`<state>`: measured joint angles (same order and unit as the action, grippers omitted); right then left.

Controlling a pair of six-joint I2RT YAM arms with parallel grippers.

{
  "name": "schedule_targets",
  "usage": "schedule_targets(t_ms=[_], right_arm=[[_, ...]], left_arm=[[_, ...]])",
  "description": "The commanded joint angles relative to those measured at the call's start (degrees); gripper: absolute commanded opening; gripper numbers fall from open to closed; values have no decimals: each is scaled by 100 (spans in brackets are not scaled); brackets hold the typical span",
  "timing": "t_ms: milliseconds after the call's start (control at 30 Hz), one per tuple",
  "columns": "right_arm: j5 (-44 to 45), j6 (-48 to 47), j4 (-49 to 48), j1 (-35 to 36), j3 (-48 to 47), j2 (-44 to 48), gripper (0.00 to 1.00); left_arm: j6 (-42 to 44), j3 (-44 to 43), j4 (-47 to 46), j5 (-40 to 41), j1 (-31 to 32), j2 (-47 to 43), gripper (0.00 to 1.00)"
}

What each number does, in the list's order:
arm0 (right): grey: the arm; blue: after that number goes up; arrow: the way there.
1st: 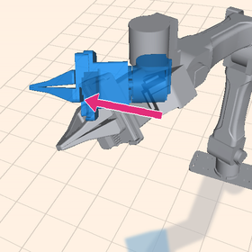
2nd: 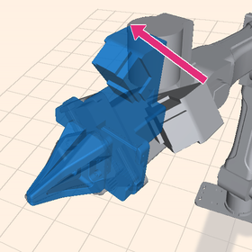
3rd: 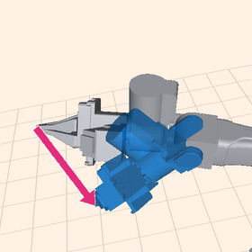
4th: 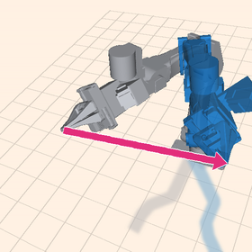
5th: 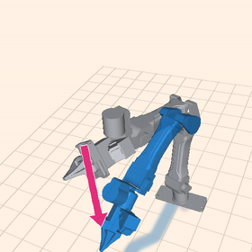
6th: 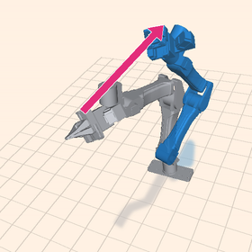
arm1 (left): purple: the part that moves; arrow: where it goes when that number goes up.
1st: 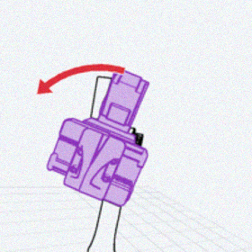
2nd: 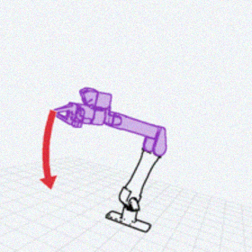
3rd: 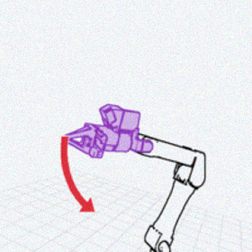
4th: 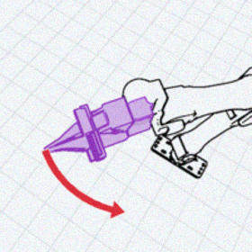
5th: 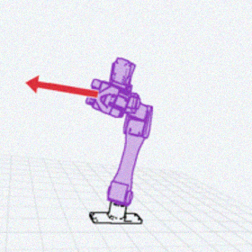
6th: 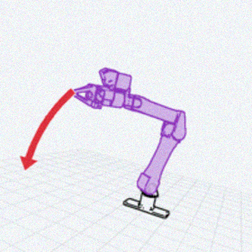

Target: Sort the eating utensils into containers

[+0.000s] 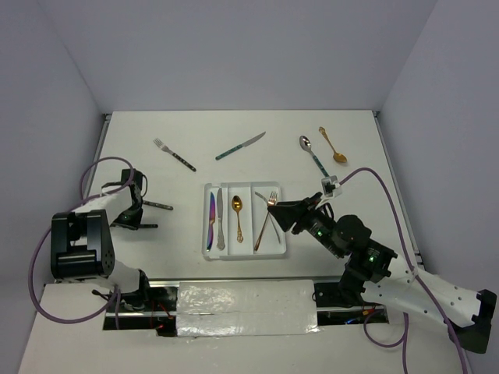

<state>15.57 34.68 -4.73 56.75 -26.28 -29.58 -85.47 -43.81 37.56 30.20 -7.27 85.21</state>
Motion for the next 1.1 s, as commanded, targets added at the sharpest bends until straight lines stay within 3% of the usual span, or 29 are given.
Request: schedule_targets(t_ms=[0,67,167,200,400,500,600,700,800,933,1067], right_arm=[[-19,22,-221,20,-70,58,52],[-28,39,-212,20,-70,6,52],[-46,39,-230,20,-96,-65,52],[-46,31,-239,11,-96,-82,52],[130,-5,-177,11,-131,-206,53],[52,13,-230,11,-105,-197,52],[51,22,-230,3,-105,-197,52],[95,22,-221,11,-105,-188,52],[130,13,-221,11,-105,-188,52],[183,-13,-195,11,-114,-171,52],[279,-66,-168,11,-105,-135,52]], left_arm=[[-84,496,-275,-260,-38,111,34],[-40,758,-521,-330,-38,-161,30],[153,1172,-1013,-558,-38,-688,11],[188,1252,-1075,-619,-38,-820,0],[320,1481,-461,-471,-29,-2417,0],[785,1464,-354,-444,-29,-3263,0],[1602,1297,-767,-1049,58,-3818,0],[2078,755,-751,-1236,637,-3784,0],[2446,163,-749,-1016,1908,-3310,0],[3376,145,-2188,-1734,2772,-2747,0],[3704,347,-3403,-2290,3477,-2431,0]])
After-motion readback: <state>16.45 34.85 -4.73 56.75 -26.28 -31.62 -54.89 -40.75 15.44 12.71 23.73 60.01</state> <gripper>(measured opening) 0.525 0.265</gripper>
